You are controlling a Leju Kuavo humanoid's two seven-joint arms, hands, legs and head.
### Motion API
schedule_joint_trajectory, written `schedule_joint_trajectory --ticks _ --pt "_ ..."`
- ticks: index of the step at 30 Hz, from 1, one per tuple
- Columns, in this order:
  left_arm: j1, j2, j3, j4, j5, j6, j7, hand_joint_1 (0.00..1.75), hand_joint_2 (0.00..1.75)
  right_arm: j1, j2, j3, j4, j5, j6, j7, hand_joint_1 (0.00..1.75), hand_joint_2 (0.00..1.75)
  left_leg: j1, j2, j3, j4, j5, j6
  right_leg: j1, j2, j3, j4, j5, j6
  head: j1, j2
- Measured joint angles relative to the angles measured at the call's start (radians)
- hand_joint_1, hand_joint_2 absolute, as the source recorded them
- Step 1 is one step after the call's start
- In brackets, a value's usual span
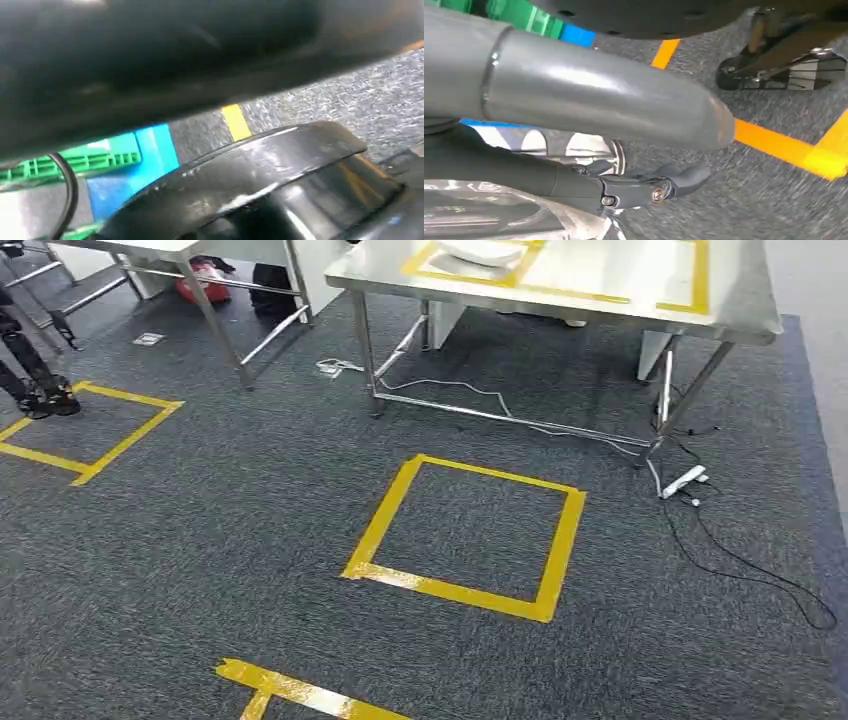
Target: Take the parts from the cabinet and place them on the table.
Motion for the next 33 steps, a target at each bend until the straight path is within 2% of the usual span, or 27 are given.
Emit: schedule_joint_trajectory --ticks 1,2,4,5,6,7,9,10,11,12,13,15,16,17,19,20,21,22,23,25,26,27,28,30,31,32,33 --pt "0.0 0.0 0.0 0.0 -0.001 -0.002 0.0 0.0 0.0 0.002 0.0 0.0 0.0 0.001 0.0 0.004 0.0 0.0 -0.001 -0.014 0.001 0.0 0.001 0.0 0.0 0.001 -0.013 0.017 0.009 0.0 0.001 0.0" --pt "0.001 0.0 0.0 0.0 -0.002 -0.004 0.002 0.0 0.0 0.004 0.0 0.0 0.0 0.002 -0.001 0.005 0.0 0.0 -0.001 -0.03 0.001 0.001 0.002 0.0 0.0 0.002 -0.003 -0.01 0.041 -0.002 0.0 0.0" --pt "0.001 -0.002 0.0 0.0 -0.01 -0.01 0.007 0.0 0.0 0.004 -0.002 -0.001 0.0 0.003 0.003 0.006 0.0 0.0 -0.001 -0.063 0.003 0.003 0.004 -0.004 -0.001 0.02 0.074 -0.188 0.146 -0.008 0.0 0.0" --pt "-0.001 -0.003 0.0 0.0 -0.011 -0.013 0.008 0.0 0.0 0.003 -0.008 -0.001 0.0 0.003 0.012 0.006 0.0 0.0 -0.001 -0.074 0.002 0.004 0.005 -0.006 -0.002 0.061 0.111 -0.269 0.18 -0.013 0.002 0.0" --pt "-0.005 -0.005 0.0 0.0 -0.017 -0.019 0.008 0.0 0.0 0.003 -0.013 -0.001 0.0 0.003 0.023 0.005 0.0 0.0 -0.008 -0.084 -0.004 0.013 0.004 -0.013 -0.007 0.108 0.123 -0.3 0.166 -0.018 0.001 0.0" --pt "-0.007 -0.005 -0.001 0.0 -0.022 -0.022 0.009 0.0 0.0 0.005 -0.015 -0.002 0.0 0.003 0.028 0.005 0.0 0.0 -0.004 -0.096 -0.009 0.013 0.007 -0.017 -0.007 0.097 0.121 -0.301 0.166 -0.018 -0.001 0.0" --pt "-0.005 -0.007 -0.002 0.0 -0.031 -0.027 0.011 0.0 0.0 0.004 -0.021 -0.002 0.0 0.003 0.037 0.007 0.0 0.0 0.003 -0.12 -0.013 0.007 0.013 -0.032 0.001 0.075 0.127 -0.301 0.166 -0.03 0.0 0.0" --pt "-0.005 -0.007 -0.003 0.0 -0.037 -0.03 0.013 0.0 0.0 0.006 -0.023 -0.002 0.0 0.003 0.04 0.009 0.0 0.0 -0.001 -0.132 -0.017 0.01 0.016 -0.038 -0.008 0.059 0.138 -0.311 0.174 -0.039 0.001 0.0" --pt "-0.006 -0.008 -0.003 0.0 -0.041 -0.033 0.016 0.0 0.0 0.005 -0.026 -0.002 0.0 0.005 0.042 0.01 0.0 0.0 -0.003 -0.089 -0.024 0.025 0.003 -0.039 -0.011 0.043 0.14 -0.313 0.179 -0.045 0.0 0.0" --pt "-0.008 -0.009 -0.004 0.0 -0.048 -0.039 0.02 0.0 0.0 0.008 -0.03 -0.002 -0.001 0.007 0.043 0.012 0.0 0.0 -0.004 -0.044 -0.042 0.066 -0.029 -0.045 -0.01 0.032 0.139 -0.314 0.18 -0.051 -0.011 0.0" --pt "-0.011 -0.009 -0.005 0.0 -0.052 -0.043 0.021 0.0 0.0 0.009 -0.032 -0.002 -0.001 0.01 0.043 0.015 0.0 0.0 -0.001 -0.018 -0.074 0.135 -0.068 -0.051 -0.01 0.017 0.14 -0.314 0.179 -0.051 -0.016 0.0" --pt "-0.017 -0.013 -0.006 0.0 -0.056 -0.049 0.03 0.0 0.0 0.014 -0.034 -0.002 -0.001 0.015 0.044 0.02 0.0 0.0 0.007 0.0 -0.153 0.303 -0.136 -0.061 -0.008 -0.02 0.14 -0.313 0.176 -0.052 -0.018 0.0" --pt "-0.017 -0.013 -0.006 0.0 -0.058 -0.051 0.031 0.0 0.0 0.013 -0.035 -0.002 -0.001 0.016 0.045 0.021 0.0 0.0 0.011 0.003 -0.166 0.33 -0.136 -0.064 -0.008 -0.035 0.141 -0.313 0.174 -0.051 -0.018 0.0" --pt "-0.016 -0.013 -0.006 0.0 -0.058 -0.053 0.031 0.0 0.0 0.012 -0.035 -0.002 -0.001 0.018 0.045 0.023 0.0 0.0 0.014 0.005 -0.154 0.309 -0.113 -0.066 -0.008 -0.048 0.143 -0.313 0.172 -0.05 -0.017 0.0" --pt "-0.016 -0.012 -0.006 0.0 -0.059 -0.054 0.031 0.0 0.0 0.011 -0.035 -0.002 -0.001 0.023 0.046 0.024 0.0 0.0 0.015 0.018 -0.077 0.16 -0.029 -0.062 -0.009 -0.073 0.151 -0.313 0.165 -0.044 -0.018 0.0" --pt "-0.017 -0.012 -0.007 0.0 -0.06 -0.056 0.031 0.0 0.0 0.01 -0.035 -0.002 -0.001 0.026 0.046 0.025 0.0 0.0 0.013 0.049 -0.027 0.066 0.01 -0.056 -0.009 -0.084 0.158 -0.313 0.16 -0.04 -0.018 0.0" --pt "-0.019 -0.012 -0.009 0.0 -0.061 -0.058 0.033 0.0 0.0 0.01 -0.035 -0.002 -0.001 0.027 0.046 0.026 0.0 0.0 0.002 0.101 -0.002 0.022 -0.001 -0.049 -0.005 -0.093 0.156 -0.313 0.155 -0.032 -0.018 0.0" --pt "-0.023 -0.013 -0.01 0.0 -0.061 -0.06 0.037 0.0 0.0 0.01 -0.035 -0.002 -0.001 0.029 0.046 0.026 0.0 0.0 -0.001 0.093 -0.002 0.016 -0.003 -0.04 -0.001 -0.104 0.151 -0.312 0.148 -0.023 -0.019 0.0" --pt "-0.023 -0.014 -0.011 0.0 -0.061 -0.061 0.038 0.0 0.0 0.007 -0.037 -0.002 -0.001 0.029 0.046 0.027 0.0 0.0 -0.003 0.083 -0.004 0.016 -0.004 -0.038 -0.001 -0.113 0.155 -0.314 0.147 -0.02 -0.017 0.0" --pt "-0.021 -0.014 -0.011 0.0 -0.061 -0.064 0.046 0.0 0.0 -0.003 -0.038 -0.001 -0.002 0.032 0.046 0.028 0.0 0.0 -0.006 0.06 -0.009 0.013 -0.004 -0.026 -0.002 -0.135 0.178 -0.322 0.146 -0.011 -0.019 0.0" --pt "-0.022 -0.014 -0.011 0.0 -0.061 -0.065 0.047 0.0 0.0 -0.006 -0.039 0.0 -0.002 0.034 0.047 0.029 0.0 0.0 0.004 0.048 -0.001 0.002 0.004 -0.015 -0.007 -0.117 0.17 -0.318 0.135 -0.003 -0.017 0.0" --pt "-0.023 -0.014 -0.011 0.0 -0.061 -0.065 0.047 0.0 0.0 -0.005 -0.04 0.0 -0.002 0.034 0.048 0.029 0.0 0.0 0.004 0.04 -0.001 0.0 0.007 -0.011 -0.008 -0.055 0.161 -0.291 0.115 -0.001 -0.012 0.0" --pt "-0.026 -0.016 -0.011 0.0 -0.061 -0.065 0.047 0.0 0.0 -0.002 -0.04 0.0 -0.002 0.034 0.048 0.029 0.0 0.0 0.004 0.027 -0.004 0.0 0.008 -0.006 -0.008 -0.019 0.128 -0.222 0.077 -0.001 -0.009 0.0" --pt "-0.028 -0.019 -0.011 0.0 -0.061 -0.067 0.047 0.0 0.0 0.0 -0.04 0.0 -0.002 0.034 0.05 0.029 0.0 0.0 0.003 0.001 -0.004 0.001 0.007 -0.004 -0.008 0.001 0.039 -0.049 0.009 0.001 -0.008 0.0" --pt "-0.028 -0.019 -0.011 0.0 -0.061 -0.068 0.048 0.0 0.0 0.003 -0.041 0.0 -0.002 0.035 0.05 0.031 0.0 0.0 0.002 -0.014 -0.003 0.001 0.007 -0.003 -0.008 0.001 0.003 0.008 0.001 0.001 -0.007 0.0" --pt "-0.027 -0.019 -0.011 0.0 -0.061 -0.068 0.048 0.0 0.0 0.004 -0.042 0.0 -0.002 0.037 0.05 0.031 0.0 0.0 0.001 -0.03 -0.003 0.001 0.007 -0.004 -0.008 0.002 -0.01 0.009 0.023 0.001 -0.008 0.0" --pt "-0.027 -0.019 -0.011 0.0 -0.06 -0.071 0.049 0.0 0.0 0.004 -0.043 0.0 -0.002 0.038 0.05 0.032 0.0 0.0 0.001 -0.044 -0.001 0.002 0.007 -0.004 -0.008 0.002 -0.001 -0.035 0.065 -0.001 -0.007 0.0"
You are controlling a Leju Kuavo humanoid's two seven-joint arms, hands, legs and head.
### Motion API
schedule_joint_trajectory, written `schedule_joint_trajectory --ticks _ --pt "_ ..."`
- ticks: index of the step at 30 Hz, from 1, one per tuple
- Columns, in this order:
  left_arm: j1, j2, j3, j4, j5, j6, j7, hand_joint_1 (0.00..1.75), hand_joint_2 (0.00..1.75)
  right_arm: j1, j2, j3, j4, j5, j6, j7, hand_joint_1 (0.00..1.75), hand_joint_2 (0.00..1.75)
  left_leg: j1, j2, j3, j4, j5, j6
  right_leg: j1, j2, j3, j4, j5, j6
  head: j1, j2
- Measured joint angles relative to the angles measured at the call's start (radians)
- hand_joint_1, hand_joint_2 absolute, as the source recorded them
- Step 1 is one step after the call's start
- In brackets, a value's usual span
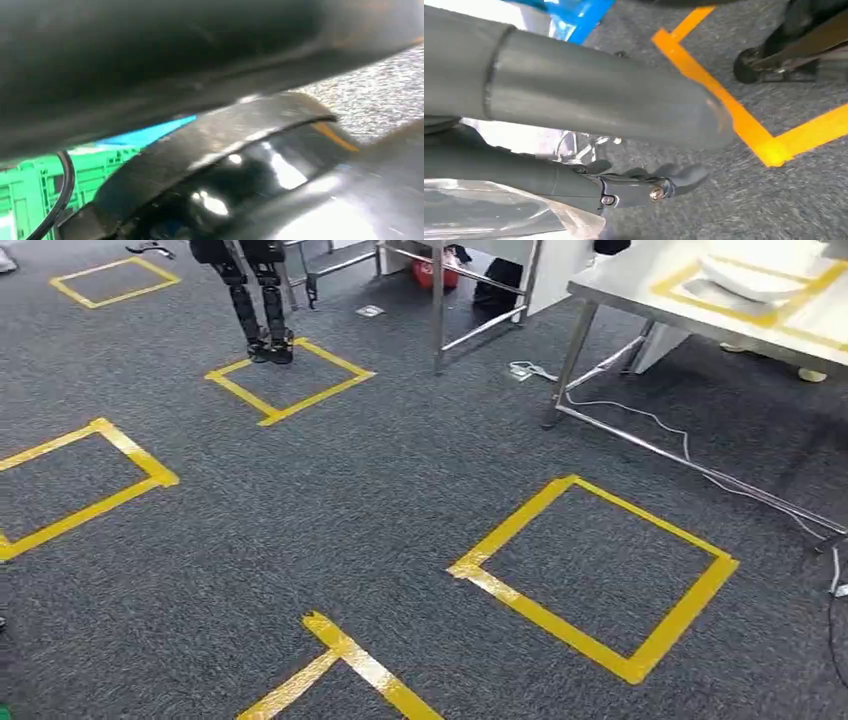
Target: Take the parts from the cabinet and place them on the table.
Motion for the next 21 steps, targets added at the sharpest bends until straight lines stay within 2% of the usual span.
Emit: schedule_joint_trajectory --ticks 1,2,3,4,5,7,8,9,10,11,12,13,14,15,17,21 --pt "0.0 0.0 0.0 0.0 0.0 -0.001 0.0 0.0 0.0 -0.001 -0.002 0.0 0.0 0.002 0.0 0.0 0.0 0.0 0.0 -0.016 0.002 0.001 0.0 -0.001 -0.001 0.007 0.031 -0.083 0.056 -0.002 0.0 0.0" --pt "-0.001 0.0 0.0 0.0 0.0 -0.002 0.0 0.0 0.0 -0.002 -0.002 0.001 0.0 0.003 0.0 0.0 0.0 0.0 0.001 -0.028 0.004 0.002 0.0 -0.002 -0.002 0.022 0.064 -0.164 0.101 -0.004 0.0 0.0" --pt "-0.002 -0.002 0.0 0.0 0.0 -0.003 0.0 0.0 0.0 -0.002 -0.005 0.001 0.0 0.004 0.001 0.0 0.0 0.0 0.002 -0.04 0.002 0.004 -0.002 -0.007 -0.005 0.08 0.096 -0.244 0.128 -0.008 0.002 0.0" --pt "-0.006 -0.002 0.0 0.0 0.0 -0.003 0.0 0.0 0.0 -0.002 -0.006 0.002 0.0 0.005 0.002 0.0 0.0 0.0 -0.004 -0.053 -0.003 0.015 -0.006 -0.014 -0.01 0.102 0.102 -0.267 0.117 -0.009 -0.001 0.0" --pt "-0.006 -0.002 0.0 0.0 0.0 -0.003 0.0 0.0 0.0 -0.004 -0.006 0.002 0.0 0.005 0.002 -0.002 0.0 0.0 -0.001 -0.059 -0.007 0.011 -0.004 -0.018 -0.008 0.09 0.102 -0.261 0.118 -0.01 -0.001 0.0" --pt "-0.005 -0.003 0.0 0.0 0.002 -0.012 0.01 0.0 0.0 -0.008 -0.006 0.003 0.0 0.005 0.003 -0.002 0.0 0.0 0.006 -0.086 -0.012 0.005 0.004 -0.036 0.0 0.068 0.117 -0.262 0.119 -0.022 0.0 0.0" --pt "-0.006 -0.002 0.0 0.0 0.002 -0.016 0.015 0.0 0.0 -0.008 -0.006 0.003 0.0 0.006 0.003 -0.003 0.0 0.0 0.004 -0.09 -0.012 0.011 0.003 -0.039 -0.01 0.051 0.119 -0.271 0.126 -0.032 -0.001 0.0" --pt "-0.008 -0.004 0.0 0.0 0.002 -0.023 0.023 0.0 0.0 -0.007 -0.008 0.004 0.0 0.006 0.004 -0.002 0.0 0.0 -0.001 -0.027 -0.021 0.033 -0.016 -0.042 -0.009 0.037 0.124 -0.275 0.129 -0.036 -0.004 0.0" --pt "-0.01 -0.003 0.0 0.0 0.001 -0.026 0.025 0.0 0.0 -0.005 -0.008 0.004 0.0 0.006 0.003 -0.002 0.0 0.0 -0.001 0.006 -0.041 0.077 -0.046 -0.047 -0.007 0.025 0.126 -0.275 0.128 -0.038 -0.01 0.0" --pt "-0.015 -0.004 0.0 0.0 0.001 -0.028 0.025 0.0 0.0 -0.003 -0.009 0.004 0.0 0.006 0.004 0.0 0.0 0.0 0.003 0.032 -0.081 0.163 -0.092 -0.052 -0.006 0.005 0.128 -0.275 0.126 -0.041 -0.015 0.0" --pt "-0.018 -0.005 0.0 0.0 0.0 -0.03 0.025 0.0 0.0 -0.002 -0.009 0.004 0.0 0.006 0.005 0.001 0.0 0.0 0.006 0.043 -0.12 0.244 -0.128 -0.056 -0.005 -0.012 0.129 -0.275 0.124 -0.043 -0.015 0.0" --pt "-0.02 -0.008 0.0 0.0 -0.001 -0.032 0.025 0.0 0.0 -0.002 -0.01 0.004 0.0 0.007 0.005 0.003 0.0 0.0 0.008 0.046 -0.152 0.31 -0.149 -0.06 -0.004 -0.029 0.13 -0.275 0.121 -0.043 -0.014 0.0" --pt "-0.019 -0.008 0.0 0.0 -0.002 -0.032 0.025 0.0 0.0 -0.002 -0.01 0.004 0.0 0.008 0.006 0.003 0.0 0.0 0.012 0.047 -0.163 0.332 -0.147 -0.063 -0.004 -0.045 0.132 -0.275 0.118 -0.043 -0.015 0.0" --pt "-0.018 -0.008 0.0 0.0 -0.002 -0.032 0.025 0.0 0.0 -0.003 -0.01 0.004 0.0 0.008 0.008 0.003 0.0 0.0 0.015 0.048 -0.153 0.314 -0.126 -0.065 -0.004 -0.056 0.134 -0.275 0.115 -0.042 -0.015 0.0" --pt "-0.015 -0.006 0.0 0.0 -0.002 -0.024 0.015 0.0 0.0 -0.004 -0.009 0.005 0.0 0.012 0.013 0.003 0.0 0.0 0.018 0.06 -0.091 0.191 -0.05 -0.066 -0.006 -0.078 0.144 -0.275 0.108 -0.037 -0.015 0.0" --pt "-0.015 -0.006 0.0 0.0 -0.002 -0.024 0.015 0.0 0.0 -0.004 -0.009 0.005 0.0 0.012 0.013 0.003 0.0 0.0 0.018 0.061 -0.088 0.185 -0.047 -0.066 -0.006 -0.079 0.144 -0.275 0.108 -0.036 -0.015 0.0"
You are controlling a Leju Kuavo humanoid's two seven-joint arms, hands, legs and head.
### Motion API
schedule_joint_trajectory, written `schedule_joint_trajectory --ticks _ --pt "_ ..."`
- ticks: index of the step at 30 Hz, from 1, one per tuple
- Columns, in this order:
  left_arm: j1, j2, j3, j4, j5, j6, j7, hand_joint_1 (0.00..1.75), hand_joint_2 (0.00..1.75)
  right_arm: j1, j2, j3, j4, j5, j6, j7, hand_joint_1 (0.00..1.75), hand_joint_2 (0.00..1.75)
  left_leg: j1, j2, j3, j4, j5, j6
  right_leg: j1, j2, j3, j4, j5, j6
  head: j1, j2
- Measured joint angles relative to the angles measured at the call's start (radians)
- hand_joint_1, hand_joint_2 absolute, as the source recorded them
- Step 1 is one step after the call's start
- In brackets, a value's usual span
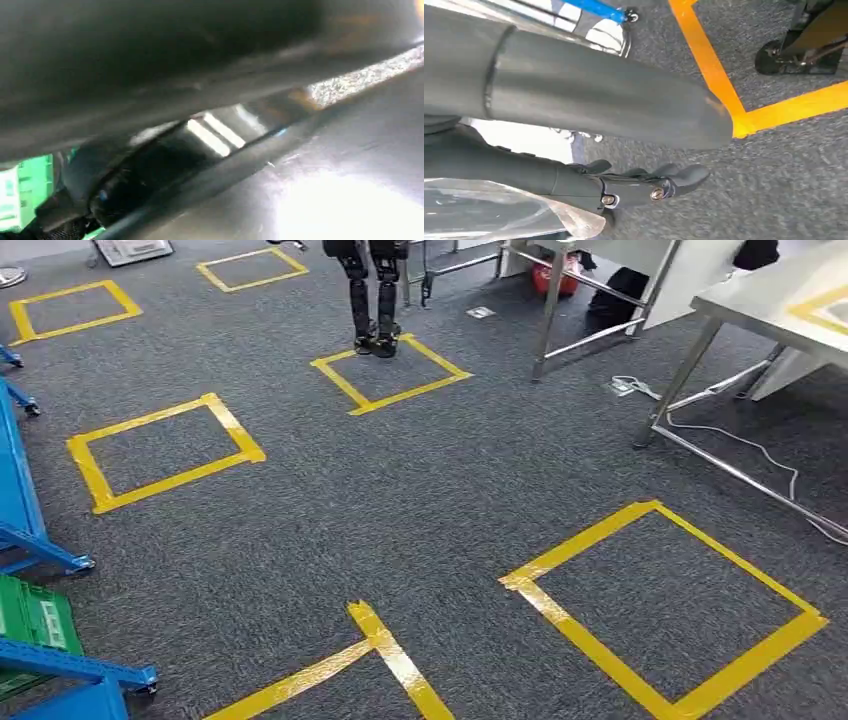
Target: Take the parts from the cabinet and place them on the table.
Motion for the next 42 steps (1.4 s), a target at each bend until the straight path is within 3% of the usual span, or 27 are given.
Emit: schedule_joint_trajectory --ticks 3,5,6,7,8,9,11,12,14,15,16,17,20,21,23,25,26,27,28,30,31,32,36,38,39,41,42 --pt "0.001 0.0 0.0 0.0 0.0 0.003 -0.003 0.0 0.0 0.0 0.0 0.0 0.0 0.002 0.0 -0.001 0.0 0.0 0.0 0.008 0.021 -0.039 0.019 0.0 0.0 -0.005 0.003 0.0 -0.002 0.003 0.0 0.0" --pt "0.004 0.002 0.0 0.0 0.001 0.015 -0.014 0.0 0.0 0.0 0.0 0.0 0.0 0.008 0.001 -0.006 0.0 0.0 -0.002 0.058 0.072 -0.139 0.055 0.003 0.001 -0.016 0.011 0.0 -0.009 0.013 0.0 0.0" --pt "0.023 0.006 0.005 0.0 0.024 0.047 -0.037 0.0 0.0 -0.008 0.006 0.01 0.0 0.035 -0.036 -0.01 0.0 0.0 -0.017 0.048 0.077 -0.163 0.034 0.034 0.009 -0.063 0.033 -0.01 -0.022 0.035 0.001 0.0" --pt "0.03 0.009 0.01 0.0 0.034 0.052 -0.038 0.0 0.0 -0.009 0.014 0.017 0.0 0.048 -0.046 -0.009 0.0 0.0 -0.01 0.024 0.084 -0.174 0.038 0.05 0.003 0.031 0.008 0.038 -0.065 0.044 0.008 0.0" --pt "0.03 0.01 0.011 0.0 0.036 0.053 -0.038 0.0 0.0 -0.007 0.017 0.021 0.0 0.051 -0.048 -0.009 0.0 0.0 -0.01 0.013 0.082 -0.174 0.037 0.056 0.004 0.06 -0.026 0.106 -0.099 0.042 0.01 0.0" --pt "0.029 0.011 0.011 0.0 0.04 0.053 -0.04 0.0 0.0 -0.006 0.02 0.024 0.0 0.055 -0.05 -0.009 0.0 0.0 -0.013 -0.002 0.081 -0.174 0.035 0.06 0.004 0.073 -0.075 0.204 -0.141 0.039 0.012 0.0" --pt "0.032 0.012 0.012 0.0 0.043 0.053 -0.045 0.0 0.0 -0.002 0.024 0.029 0.001 0.059 -0.051 -0.008 0.0 0.0 -0.018 -0.035 0.083 -0.173 0.035 0.062 0.005 0.078 -0.15 0.328 -0.173 0.034 0.013 0.0" --pt "0.033 0.013 0.013 0.0 0.044 0.053 -0.047 0.0 0.0 -0.002 0.024 0.032 0.001 0.06 -0.051 -0.005 0.0 0.0 -0.02 -0.051 0.085 -0.173 0.035 0.062 0.006 0.078 -0.157 0.322 -0.15 0.031 0.013 0.0" --pt "0.037 0.014 0.016 0.0 0.044 0.053 -0.048 0.0 0.0 -0.002 0.024 0.034 0.001 0.061 -0.052 -0.006 0.0 0.0 -0.023 -0.084 0.093 -0.172 0.033 0.061 0.007 0.09 -0.107 0.181 -0.042 0.021 0.013 0.0" --pt "0.037 0.014 0.017 0.0 0.044 0.053 -0.049 0.0 0.0 -0.003 0.024 0.034 0.001 0.061 -0.052 -0.006 0.0 0.0 -0.023 -0.098 0.097 -0.172 0.031 0.06 0.008 0.112 -0.072 0.092 0.009 0.015 0.014 0.0" --pt "0.038 0.013 0.018 0.0 0.044 0.053 -0.049 0.0 0.0 -0.002 0.024 0.034 0.001 0.061 -0.052 -0.006 0.0 0.0 -0.02 -0.109 0.093 -0.172 0.03 0.057 0.005 0.177 -0.052 0.048 0.015 0.011 0.013 0.0" --pt "0.033 0.014 0.018 0.0 0.044 0.053 -0.05 0.0 0.0 -0.001 0.024 0.034 0.002 0.061 -0.054 -0.006 0.0 0.0 -0.023 -0.124 0.087 -0.164 0.03 0.052 0.001 0.189 -0.043 0.017 0.011 0.013 0.011 0.0" --pt "0.041 0.014 0.021 0.0 0.045 0.053 -0.05 0.0 0.0 -0.006 0.027 0.036 0.002 0.062 -0.053 -0.005 0.0 0.0 -0.011 -0.159 0.077 -0.174 0.041 0.03 0.011 0.16 -0.034 0.019 0.01 0.011 0.015 0.0" --pt "0.041 0.015 0.026 0.0 0.046 0.055 -0.051 0.0 0.0 -0.006 0.032 0.039 0.002 0.063 -0.053 -0.005 0.0 0.0 -0.013 -0.153 0.077 -0.167 0.035 0.026 0.001 0.141 -0.026 0.004 0.017 0.002 0.014 0.0" --pt "0.041 0.016 0.03 0.0 0.051 0.058 -0.052 0.0 0.0 -0.002 0.032 0.039 0.002 0.065 -0.056 -0.008 0.0 0.0 -0.02 -0.048 0.042 -0.087 -0.015 0.016 0.005 0.11 -0.014 -0.002 0.016 -0.006 0.004 0.0" --pt "0.038 0.017 0.031 0.0 0.05 0.057 -0.052 0.0 0.0 0.0 0.032 0.039 0.002 0.065 -0.057 -0.008 0.0 0.0 -0.015 -0.019 -0.038 0.077 -0.085 0.009 0.009 0.071 -0.009 -0.002 0.009 -0.01 0.003 0.0" --pt "0.038 0.017 0.031 0.0 0.049 0.056 -0.052 0.0 0.0 -0.001 0.032 0.039 0.002 0.065 -0.057 -0.009 0.0 0.0 -0.013 -0.016 -0.065 0.128 -0.097 0.006 0.009 0.055 -0.007 -0.002 0.006 -0.011 0.003 0.0" --pt "0.039 0.018 0.031 0.0 0.045 0.054 -0.052 0.0 0.0 -0.002 0.032 0.039 0.002 0.065 -0.057 -0.01 0.0 0.0 -0.01 -0.015 -0.072 0.138 -0.087 0.004 0.01 0.04 -0.005 -0.002 0.004 -0.011 0.002 0.0" --pt "0.042 0.018 0.031 0.0 0.044 0.053 -0.052 0.0 0.0 -0.003 0.033 0.04 0.002 0.066 -0.058 -0.011 0.0 0.0 -0.01 -0.013 -0.053 0.099 -0.053 0.004 0.01 0.026 0.0 -0.002 0.0 -0.01 0.003 0.0" --pt "0.043 0.02 0.031 0.0 0.043 0.053 -0.052 0.0 0.0 -0.004 0.035 0.04 0.002 0.066 -0.058 -0.011 0.0 0.0 -0.011 0.01 0.034 -0.071 0.038 0.011 0.01 0.001 0.013 -0.002 -0.008 -0.005 0.002 0.0" --pt "0.043 0.02 0.031 0.0 0.043 0.053 -0.052 0.0 0.0 -0.004 0.036 0.04 0.002 0.066 -0.058 -0.012 0.0 0.0 -0.015 0.054 0.075 -0.152 0.057 0.018 0.011 -0.01 0.018 -0.002 -0.015 0.001 0.002 0.0" --pt "0.039 0.02 0.031 0.0 0.043 0.053 -0.052 0.0 0.0 -0.003 0.037 0.04 0.002 0.067 -0.058 -0.012 0.0 0.0 -0.03 0.078 0.084 -0.165 0.039 0.027 0.017 -0.019 0.009 -0.001 -0.022 0.009 0.002 0.0" --pt "0.044 0.021 0.032 0.0 0.043 0.055 -0.052 0.0 0.0 -0.016 0.041 0.041 0.001 0.068 -0.06 -0.012 0.0 0.0 -0.027 0.032 0.087 -0.179 0.043 0.05 0.017 -0.055 0.04 -0.009 -0.032 0.029 0.002 0.0" --pt "0.045 0.021 0.032 0.0 0.042 0.056 -0.052 0.0 0.0 -0.016 0.041 0.042 0.001 0.068 -0.061 -0.013 0.0 0.0 -0.02 0.014 0.093 -0.186 0.047 0.06 0.012 0.043 0.006 0.054 -0.077 0.032 0.011 0.0" --pt "0.042 0.02 0.032 0.0 0.042 0.056 -0.052 0.0 0.0 -0.015 0.041 0.043 0.002 0.068 -0.061 -0.013 0.0 0.0 -0.019 0.001 0.091 -0.185 0.047 0.063 0.011 0.066 -0.037 0.137 -0.114 0.033 0.016 0.0" --pt "0.041 0.019 0.032 0.0 0.04 0.056 -0.052 0.0 0.0 -0.012 0.041 0.045 0.002 0.068 -0.061 -0.013 0.0 0.0 -0.021 -0.026 0.092 -0.185 0.046 0.065 0.012 0.077 -0.126 0.29 -0.159 0.034 0.019 0.0" --pt "0.042 0.019 0.032 0.0 0.04 0.054 -0.052 0.0 0.0 -0.008 0.041 0.046 0.002 0.068 -0.06 -0.014 0.0 0.0 -0.022 -0.043 0.093 -0.185 0.045 0.065 0.012 0.078 -0.151 0.313 -0.146 0.033 0.021 0.0"
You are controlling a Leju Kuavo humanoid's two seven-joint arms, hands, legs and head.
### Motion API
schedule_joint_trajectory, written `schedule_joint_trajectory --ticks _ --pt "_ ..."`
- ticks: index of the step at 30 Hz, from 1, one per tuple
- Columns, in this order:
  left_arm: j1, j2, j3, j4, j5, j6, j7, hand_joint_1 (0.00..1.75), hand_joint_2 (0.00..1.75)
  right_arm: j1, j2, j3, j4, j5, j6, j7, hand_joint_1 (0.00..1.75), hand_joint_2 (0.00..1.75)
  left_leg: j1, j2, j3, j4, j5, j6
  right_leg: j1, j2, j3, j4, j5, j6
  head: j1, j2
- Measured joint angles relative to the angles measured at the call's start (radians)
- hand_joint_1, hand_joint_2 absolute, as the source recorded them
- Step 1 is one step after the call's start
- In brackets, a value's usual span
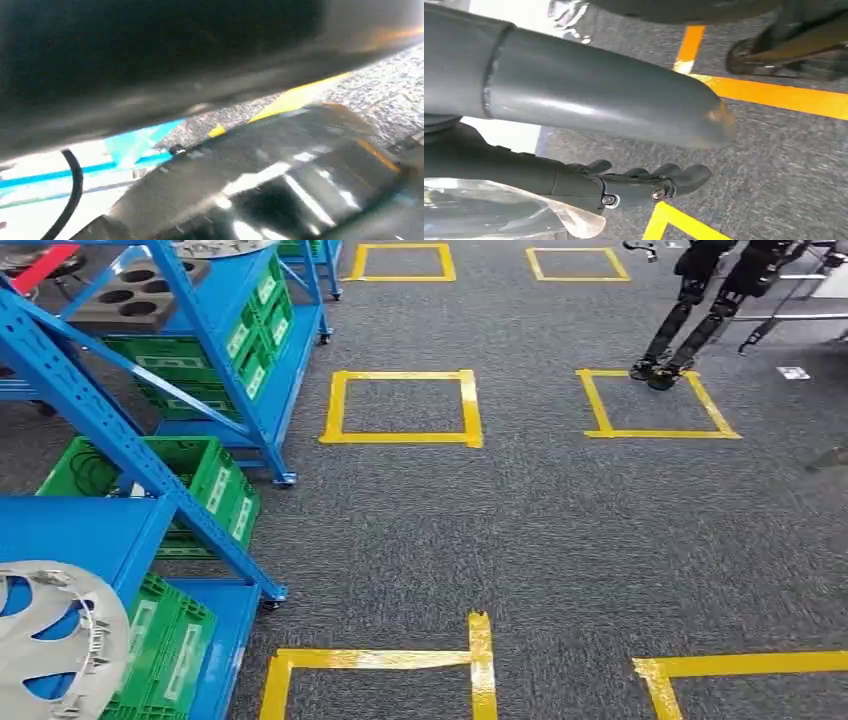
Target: Take the parts from the cabinet and place them on the table.
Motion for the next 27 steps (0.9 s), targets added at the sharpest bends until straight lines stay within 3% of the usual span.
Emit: schedule_joint_trajectory --ticks 1,3,4,5,6,9,10,11,12,14,15,16,17,19,20,21,24,25,27 --pt "0.0 0.001 0.0 0.0 0.0 -0.001 0.001 0.0 0.0 0.001 0.0 0.001 0.0 0.0 0.0 0.0 0.0 0.0 0.0 -0.008 0.001 0.0 0.0 0.0 0.0 0.0 -0.003 -0.009 0.018 -0.001 0.0 0.0" --pt "0.001 0.001 0.0 0.0 0.0 -0.003 0.001 0.0 0.0 0.004 0.0 0.003 0.0 0.001 0.0 -0.003 0.0 0.0 0.001 -0.047 0.006 0.003 -0.004 -0.004 -0.001 0.015 0.049 -0.176 0.146 -0.005 0.0 0.0" --pt "0.001 0.001 0.0 0.0 -0.001 -0.004 0.001 0.0 0.0 0.003 0.0 0.003 0.0 0.001 0.0 -0.004 0.0 0.0 0.002 -0.058 0.005 0.005 -0.006 -0.008 -0.004 0.056 0.074 -0.249 0.187 -0.005 0.001 0.0" --pt "-0.002 0.001 0.0 0.0 -0.004 -0.005 0.001 0.0 0.0 0.004 0.0 0.003 0.0 0.001 0.002 -0.004 0.0 0.0 -0.004 -0.067 -0.001 0.013 -0.009 -0.015 -0.009 0.102 0.084 -0.274 0.171 -0.007 0.001 0.0" --pt "-0.004 0.001 0.0 0.0 -0.005 -0.005 0.001 0.0 0.0 0.003 0.0 0.003 0.0 0.001 0.002 -0.005 0.0 0.0 0.001 -0.082 -0.01 0.017 -0.007 -0.019 -0.009 0.095 0.106 -0.294 0.16 -0.01 0.0 0.0" --pt "-0.001 0.002 0.0 0.001 -0.006 -0.005 0.001 0.0 0.0 0.005 0.0 0.003 0.0 0.002 0.006 -0.003 0.0 0.0 0.008 -0.113 -0.018 0.012 0.0 -0.038 -0.002 0.065 0.106 -0.292 0.164 -0.022 -0.001 0.0" --pt "0.0 0.003 0.0 0.001 -0.006 -0.005 0.001 0.0 0.0 0.006 0.0 0.003 0.0 0.003 0.006 -0.003 0.0 0.0 0.009 -0.102 -0.018 0.023 -0.009 -0.041 -0.009 0.048 0.11 -0.301 0.168 -0.029 0.0 0.0" --pt "0.001 0.002 0.0 0.001 -0.006 -0.006 0.001 0.0 0.0 0.005 0.0 0.003 0.0 0.003 0.006 -0.003 0.0 0.0 0.003 -0.046 -0.028 0.047 -0.027 -0.045 -0.007 0.039 0.114 -0.304 0.167 -0.032 -0.004 0.0" --pt "0.0 0.002 0.0 0.001 -0.007 -0.007 0.001 0.0 0.0 0.004 0.0 0.003 0.0 0.004 0.006 -0.003 0.0 0.0 0.003 -0.005 -0.056 0.109 -0.065 -0.05 -0.005 0.025 0.116 -0.304 0.165 -0.037 -0.012 0.0" --pt "-0.003 0.002 0.0 0.001 -0.008 -0.011 0.001 0.0 0.0 0.008 0.0 0.003 0.0 0.006 0.008 -0.003 0.0 0.0 0.005 0.024 -0.132 0.272 -0.138 -0.056 -0.001 -0.012 0.12 -0.303 0.161 -0.042 -0.015 0.0" --pt "-0.003 0.002 0.0 0.001 -0.009 -0.012 0.001 0.0 0.0 0.009 0.0 0.003 0.0 0.006 0.008 -0.002 0.0 0.0 0.006 0.027 -0.156 0.323 -0.153 -0.057 0.0 -0.028 0.121 -0.303 0.16 -0.043 -0.014 0.0" --pt "-0.002 0.002 0.0 0.001 -0.009 -0.012 0.001 0.0 0.0 0.008 0.0 0.003 0.0 0.006 0.008 -0.001 0.0 0.0 0.007 0.029 -0.16 0.329 -0.144 -0.057 0.001 -0.044 0.122 -0.303 0.157 -0.043 -0.015 0.0" --pt "0.0 0.003 0.0 0.001 -0.009 -0.012 0.001 0.0 0.0 0.007 0.0 0.003 0.0 0.006 0.008 -0.001 0.0 0.0 0.007 0.03 -0.139 0.29 -0.113 -0.055 0.002 -0.058 0.124 -0.303 0.155 -0.043 -0.015 0.0" --pt "0.001 0.003 0.0 0.001 -0.009 -0.012 0.002 0.0 0.0 0.004 0.001 0.003 0.0 0.006 0.009 -0.001 0.0 0.0 0.004 0.049 -0.053 0.128 -0.029 -0.046 0.003 -0.082 0.133 -0.303 0.15 -0.04 -0.014 0.0" --pt "0.001 0.003 0.0 0.001 -0.009 -0.012 0.002 0.0 0.0 0.004 0.001 0.003 0.0 0.006 0.009 -0.001 0.0 0.0 -0.004 0.105 -0.008 0.044 0.0 -0.036 0.004 -0.091 0.139 -0.304 0.146 -0.038 -0.015 0.0" --pt "-0.002 0.003 0.0 0.001 -0.008 -0.012 0.002 0.0 0.0 0.006 0.001 0.003 0.0 0.006 0.01 -0.001 0.0 0.0 -0.018 0.141 0.004 0.017 -0.017 -0.031 0.012 -0.101 0.137 -0.3 0.138 -0.03 -0.015 0.0" --pt "0.002 0.003 0.001 0.001 -0.001 -0.014 0.002 0.0 0.0 0.0 0.002 0.003 0.0 0.006 0.009 -0.001 0.0 0.0 -0.019 0.101 -0.004 0.018 -0.013 -0.018 0.01 -0.133 0.15 -0.308 0.137 -0.017 -0.013 0.0" --pt "0.002 0.003 0.003 0.001 0.003 -0.015 0.001 0.0 0.0 -0.004 0.002 0.003 0.0 0.006 0.01 -0.001 0.0 0.0 -0.013 0.085 0.005 0.005 -0.008 -0.01 0.011 -0.145 0.157 -0.309 0.131 -0.009 -0.015 0.0" --pt "0.002 0.003 0.004 0.001 0.004 -0.015 0.002 0.0 0.0 -0.005 0.002 0.003 0.0 0.006 0.009 -0.003 0.0 0.0 -0.004 0.066 0.009 -0.001 -0.002 0.0 0.006 -0.049 0.132 -0.26 0.096 -0.001 -0.006 0.0"
